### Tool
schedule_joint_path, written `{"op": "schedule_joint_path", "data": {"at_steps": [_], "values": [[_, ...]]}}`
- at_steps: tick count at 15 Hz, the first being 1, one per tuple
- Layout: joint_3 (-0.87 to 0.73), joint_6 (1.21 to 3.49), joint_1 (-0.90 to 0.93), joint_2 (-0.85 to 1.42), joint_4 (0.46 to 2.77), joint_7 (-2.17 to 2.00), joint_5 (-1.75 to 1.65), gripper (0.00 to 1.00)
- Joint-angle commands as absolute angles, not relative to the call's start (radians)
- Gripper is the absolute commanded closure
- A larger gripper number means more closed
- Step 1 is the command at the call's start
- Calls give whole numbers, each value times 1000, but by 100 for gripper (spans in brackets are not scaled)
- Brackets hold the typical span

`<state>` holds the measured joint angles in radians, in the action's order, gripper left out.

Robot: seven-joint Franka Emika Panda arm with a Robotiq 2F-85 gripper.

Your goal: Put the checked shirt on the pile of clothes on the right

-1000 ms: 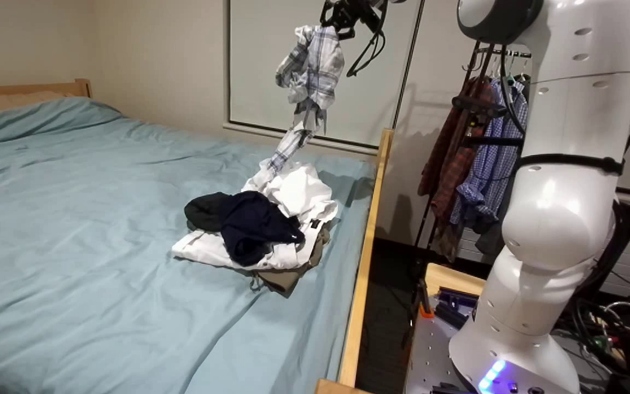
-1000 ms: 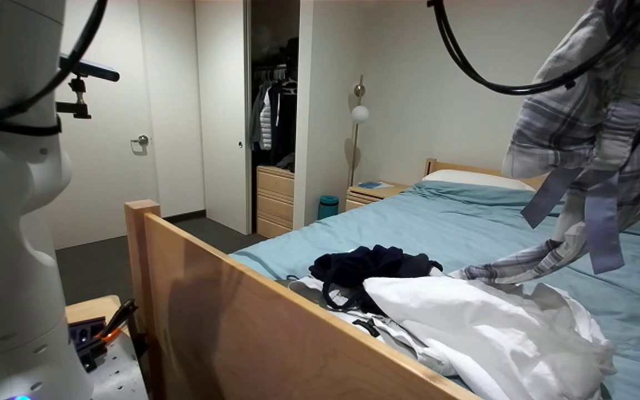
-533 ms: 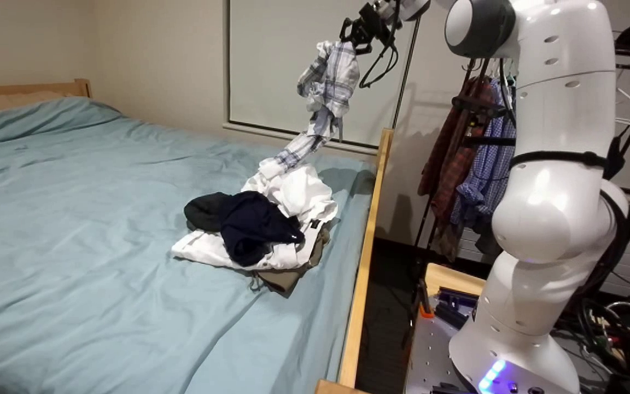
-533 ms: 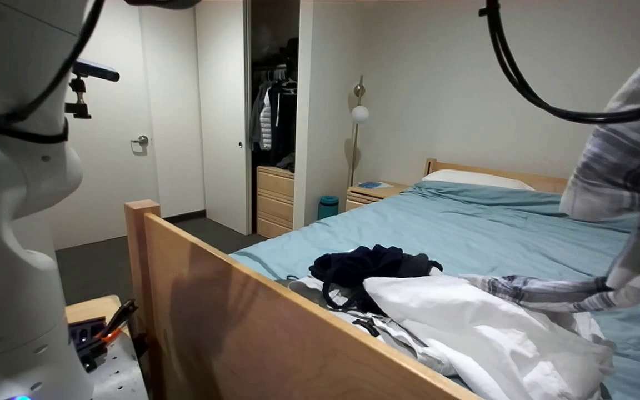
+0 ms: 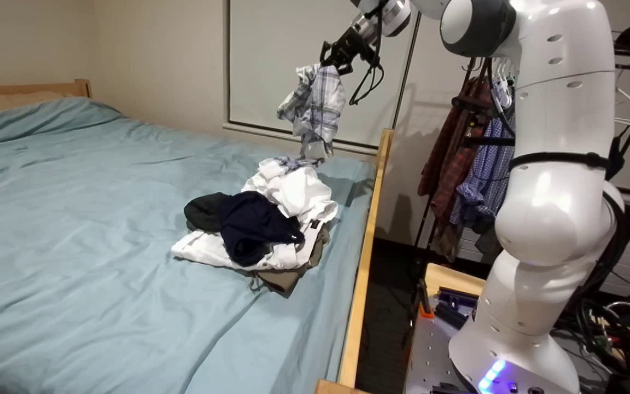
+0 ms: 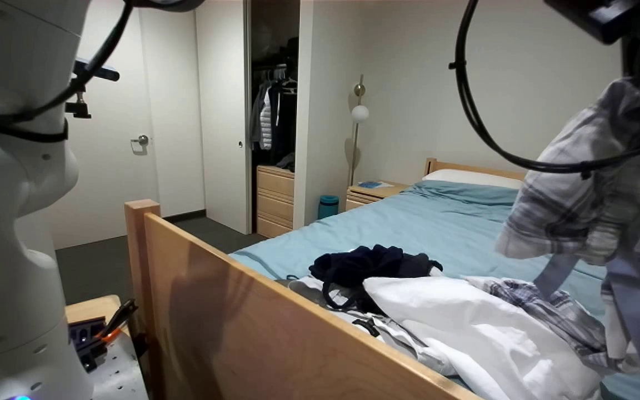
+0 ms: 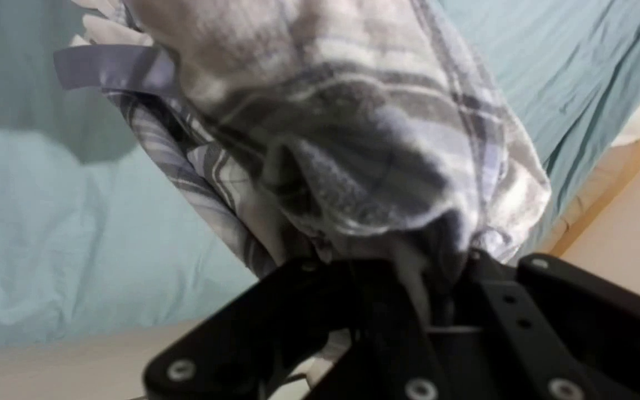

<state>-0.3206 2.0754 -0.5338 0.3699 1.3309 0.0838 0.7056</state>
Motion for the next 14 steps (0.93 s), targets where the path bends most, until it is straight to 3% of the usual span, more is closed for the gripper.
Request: {"op": "schedule_joint_path", "data": {"at_steps": [1, 3, 4, 7, 8, 14], "values": [[-312, 2083, -473, 252, 1540, 232, 613, 95], [-306, 2061, -469, 236, 1561, 334, 613, 95], [-295, 2073, -483, 306, 1484, 235, 620, 80], [-296, 2071, -478, 279, 1522, 298, 621, 80], [-299, 2098, -472, 278, 1531, 293, 612, 95], [-230, 2092, -418, 238, 1777, 416, 610, 95]]}}
